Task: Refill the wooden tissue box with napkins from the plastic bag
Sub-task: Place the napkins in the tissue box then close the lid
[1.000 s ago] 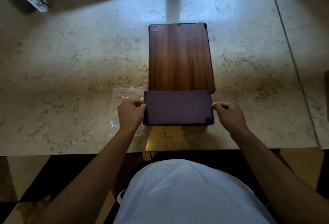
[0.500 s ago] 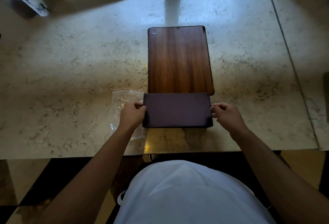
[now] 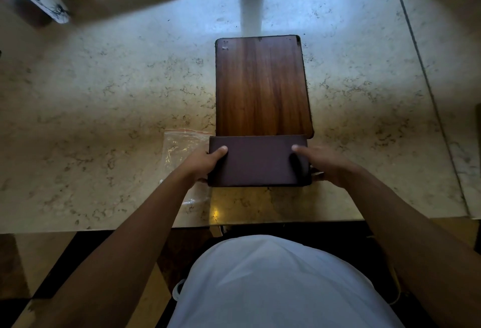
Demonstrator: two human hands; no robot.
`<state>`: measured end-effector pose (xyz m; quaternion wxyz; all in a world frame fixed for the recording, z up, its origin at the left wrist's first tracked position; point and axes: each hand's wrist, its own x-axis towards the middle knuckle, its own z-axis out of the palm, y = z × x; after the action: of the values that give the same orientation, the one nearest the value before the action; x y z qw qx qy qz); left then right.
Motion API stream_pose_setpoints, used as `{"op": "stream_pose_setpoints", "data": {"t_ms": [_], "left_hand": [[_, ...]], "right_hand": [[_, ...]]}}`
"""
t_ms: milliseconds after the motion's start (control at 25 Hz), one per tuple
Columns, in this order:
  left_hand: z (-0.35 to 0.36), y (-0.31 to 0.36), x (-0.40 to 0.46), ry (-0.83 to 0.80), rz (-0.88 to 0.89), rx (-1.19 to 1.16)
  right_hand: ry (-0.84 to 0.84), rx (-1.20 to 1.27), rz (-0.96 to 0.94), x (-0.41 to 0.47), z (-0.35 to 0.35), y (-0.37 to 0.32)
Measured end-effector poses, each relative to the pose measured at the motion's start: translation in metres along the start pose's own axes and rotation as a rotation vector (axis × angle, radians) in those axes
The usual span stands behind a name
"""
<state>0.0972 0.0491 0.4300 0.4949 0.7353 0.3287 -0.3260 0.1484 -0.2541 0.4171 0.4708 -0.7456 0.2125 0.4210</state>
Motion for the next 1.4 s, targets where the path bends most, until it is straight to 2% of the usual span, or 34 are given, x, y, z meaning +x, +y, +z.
{"op": "stream_pose_setpoints", "data": {"t_ms": [160, 360, 480, 560, 720, 880, 1000, 1200, 1320, 1400], "left_hand": [[-0.004, -0.015, 0.001, -0.002, 0.071, -0.012], [-0.001, -0.013, -0.004, 0.053, 0.095, -0.005], [-0.004, -0.009, -0.01, 0.073, 0.146, -0.098], [-0.008, -0.001, -0.014, 0.101, 0.215, -0.196], [-0.008, 0.017, -0.018, 0.26, 0.397, -0.293], [0.0, 0.016, -0.02, 0.352, 0.482, -0.344], [0.0, 0.016, -0.019, 0.34, 0.471, -0.359], [-0.003, 0.012, -0.025, 0.138, 0.349, -0.897], [-0.005, 0.005, -0.019, 0.164, 0.303, -1.102], [-0.006, 0.002, -0.013, 0.226, 0.278, -1.044]], "right_hand": [[-0.027, 0.092, -0.138, 0.003, 0.002, 0.02], [0.013, 0.103, -0.147, 0.002, 0.004, 0.019], [0.022, 0.153, -0.185, -0.004, 0.0, 0.012], [0.031, 0.208, -0.298, -0.008, -0.004, 0.002], [0.167, 0.256, -0.503, -0.015, -0.005, -0.012], [0.259, 0.241, -0.567, -0.013, 0.003, -0.007], [0.238, 0.278, -0.547, -0.011, 0.01, 0.004], [0.166, 0.537, -0.528, -0.012, 0.01, 0.003], [0.12, 0.705, -0.518, -0.014, 0.0, 0.002], [0.148, 0.835, -0.413, -0.016, 0.001, 0.0]]}}
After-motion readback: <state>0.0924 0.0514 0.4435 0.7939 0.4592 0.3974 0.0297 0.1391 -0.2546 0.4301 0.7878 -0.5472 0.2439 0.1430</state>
